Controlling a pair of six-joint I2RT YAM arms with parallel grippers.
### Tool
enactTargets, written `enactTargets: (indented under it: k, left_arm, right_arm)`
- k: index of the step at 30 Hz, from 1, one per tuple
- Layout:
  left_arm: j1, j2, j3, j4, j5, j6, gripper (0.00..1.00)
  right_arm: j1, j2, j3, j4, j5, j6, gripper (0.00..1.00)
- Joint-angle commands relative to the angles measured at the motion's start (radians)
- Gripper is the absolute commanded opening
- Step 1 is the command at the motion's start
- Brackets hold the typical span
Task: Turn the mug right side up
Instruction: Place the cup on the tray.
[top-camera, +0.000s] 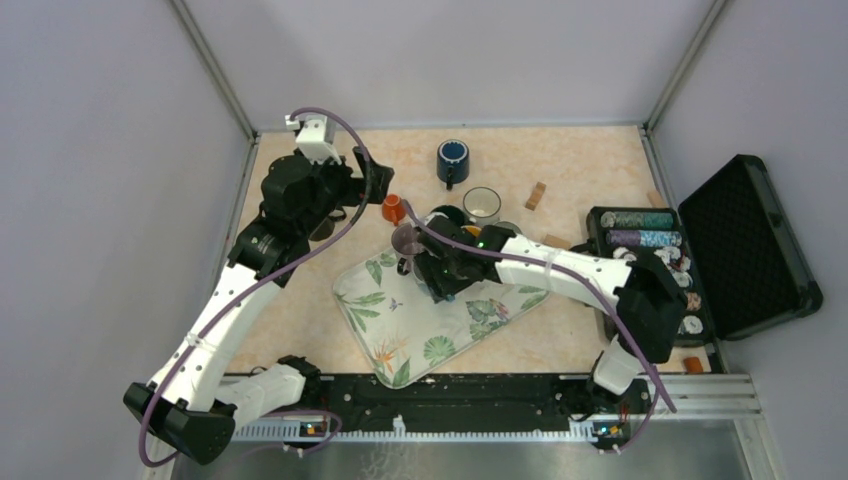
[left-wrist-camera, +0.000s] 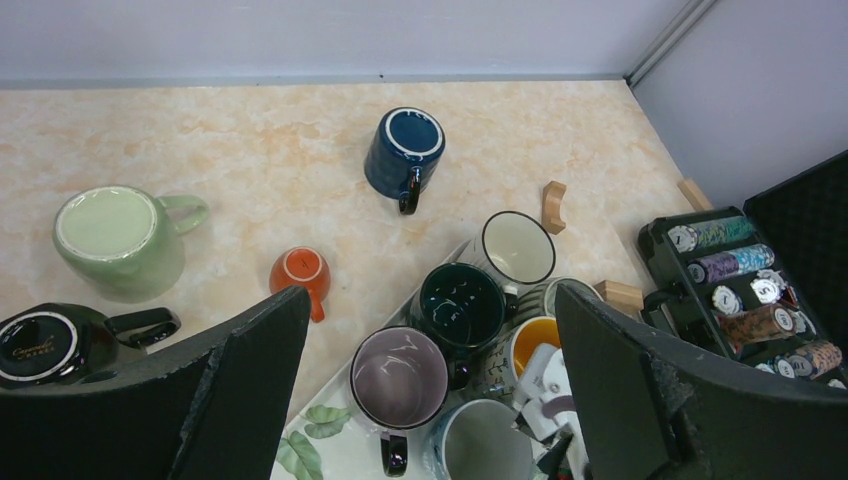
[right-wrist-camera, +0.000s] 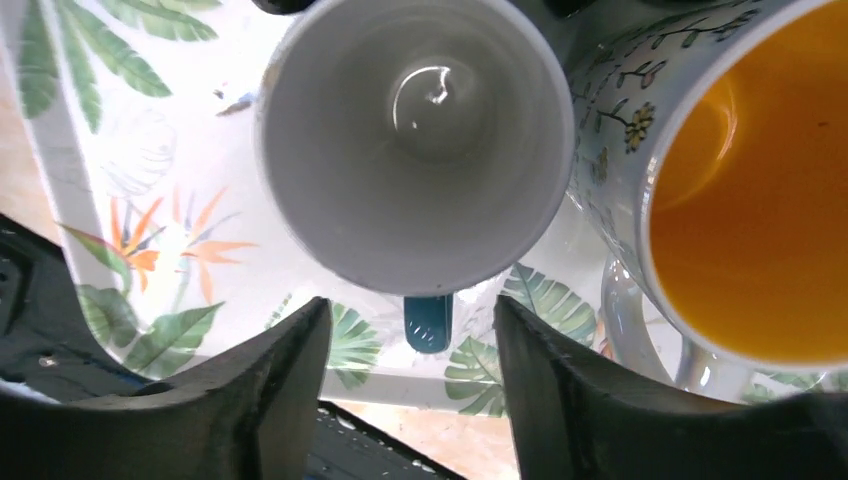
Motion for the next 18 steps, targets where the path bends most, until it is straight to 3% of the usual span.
enactTargets:
  k: [1, 7, 18]
  left_arm:
    - [0.005, -0.005, 0.036, 0.025, -0.012, -0.004, 0.98]
    - [0.019, 0.007, 0.075, -0.053, -0.116, -0.035, 0.98]
    - [0.055, 0.136, 0.129, -0.160, -0.300, -0.216, 0.98]
  right_arm:
    - [0.014, -0.104, 0.067, 0.029, -0.019, -0.016, 0.65]
    - [-0.022, -0.187, 0.049, 0.088, -0.062, -0.027, 0.85]
    - [-0.256, -0.361, -0.047, 0.265, -0.156, -0.029, 0.90]
